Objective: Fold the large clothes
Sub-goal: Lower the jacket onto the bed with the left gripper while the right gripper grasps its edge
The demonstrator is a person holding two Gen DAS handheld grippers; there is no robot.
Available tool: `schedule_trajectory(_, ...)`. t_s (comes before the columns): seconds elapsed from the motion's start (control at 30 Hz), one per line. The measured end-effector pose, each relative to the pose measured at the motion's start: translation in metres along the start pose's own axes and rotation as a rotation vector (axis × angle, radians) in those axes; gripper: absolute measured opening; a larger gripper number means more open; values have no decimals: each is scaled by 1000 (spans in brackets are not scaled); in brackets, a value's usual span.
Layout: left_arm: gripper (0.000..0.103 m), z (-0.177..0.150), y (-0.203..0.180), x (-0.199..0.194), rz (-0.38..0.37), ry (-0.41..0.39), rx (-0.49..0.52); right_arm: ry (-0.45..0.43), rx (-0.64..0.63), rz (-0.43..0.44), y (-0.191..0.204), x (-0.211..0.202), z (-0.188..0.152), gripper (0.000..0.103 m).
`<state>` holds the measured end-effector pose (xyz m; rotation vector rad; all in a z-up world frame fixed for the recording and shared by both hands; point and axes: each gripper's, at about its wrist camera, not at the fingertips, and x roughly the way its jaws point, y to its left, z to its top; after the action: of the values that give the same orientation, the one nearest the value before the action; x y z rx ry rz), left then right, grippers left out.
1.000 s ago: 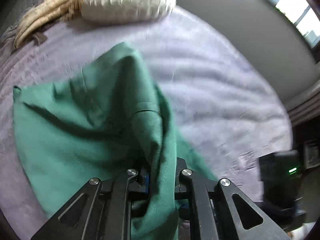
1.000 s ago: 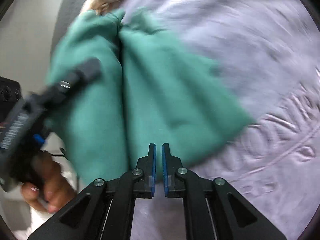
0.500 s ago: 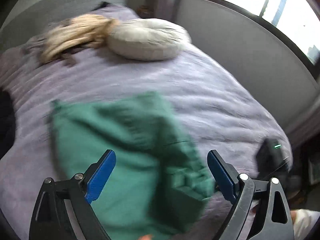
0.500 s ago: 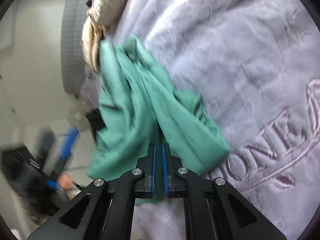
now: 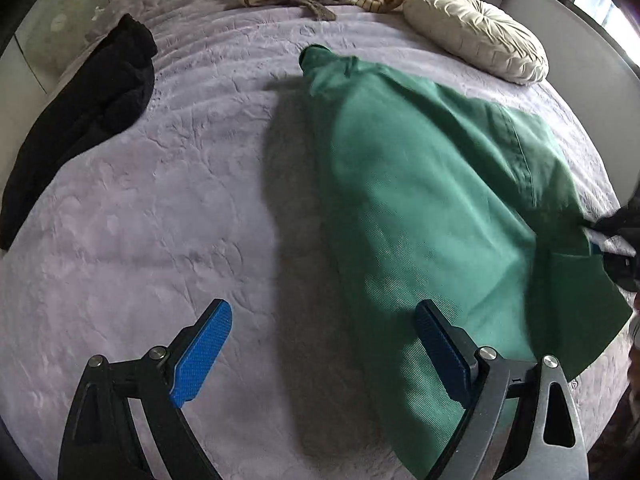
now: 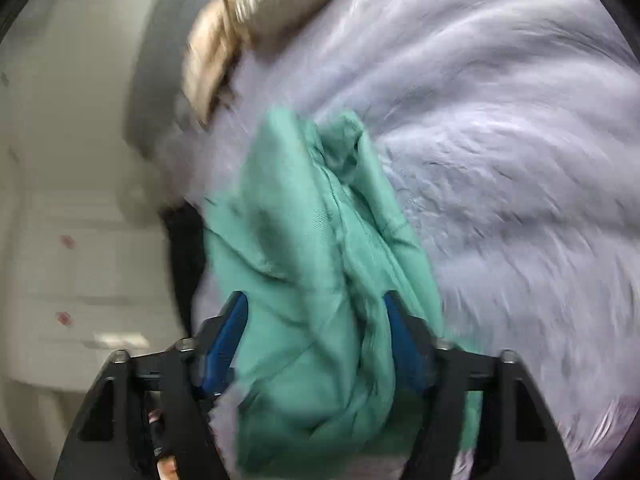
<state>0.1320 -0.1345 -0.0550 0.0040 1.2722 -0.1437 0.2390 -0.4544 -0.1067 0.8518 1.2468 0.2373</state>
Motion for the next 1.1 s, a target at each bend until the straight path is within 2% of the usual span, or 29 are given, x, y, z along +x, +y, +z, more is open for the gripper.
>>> schedule_trajectory(0.03,93,0,-1,-2,-2,-7,0,-7,-32,-17,9,-1,2,6)
schedule_trajectory(0.13,93,0,-5,-6,-7,-35,9,-112,-147,-37,26,-25,7,6)
schedule_trajectory(0.23,93,3,-9,6,-4,-8,24,-50,-34,-121,-9,-17,18,7)
schedule_trajectory(0.27,93,1,-9,7,2,-3,18,-23,-2,-121,-17,-17,16,9)
schedule_trajectory(0.33,93,0,-8,5,-1,-9,12,-32,3,-99,-17,-32,7,16)
schedule_trajectory(0.4,93,-3,-6,3,-6,-2,11,-44,-51,-79,-3,-49,-2,24)
schedule_trajectory(0.47,93,-4,-3,1,-9,2,12,-43,-137,-45,18,-66,-17,49)
schedule_trajectory(0.5,93,-5,-3,-2,-11,-1,13,-20,-193,-26,32,-71,-24,53)
schedule_trajectory(0.57,93,-5,-3,-6,-19,-6,13,32,-255,-34,42,-71,-38,54)
schedule_trajectory(0.6,93,-4,-5,-8,-29,-10,14,69,-290,-71,49,-64,-43,54)
schedule_trajectory(0.63,93,-5,-8,-9,-36,-10,17,109,-326,-155,54,-52,-48,54)
schedule_trajectory(0.67,93,-6,-13,-9,-41,-6,28,127,-352,-226,55,-43,-52,42)
schedule_trajectory(0.73,93,-10,-19,-8,-40,6,59,124,-340,-230,50,-39,-59,3)
schedule_trajectory(0.83,93,-26,-20,0,-31,19,110,26,-239,-201,23,-58,-71,3)
schedule_trajectory(0.97,100,-42,-11,8,-60,25,112,40,28,-153,-59,-50,-92,3)
schedule_trajectory(1.1,100,-47,-13,7,-50,25,131,7,84,-106,-85,-35,-104,2)
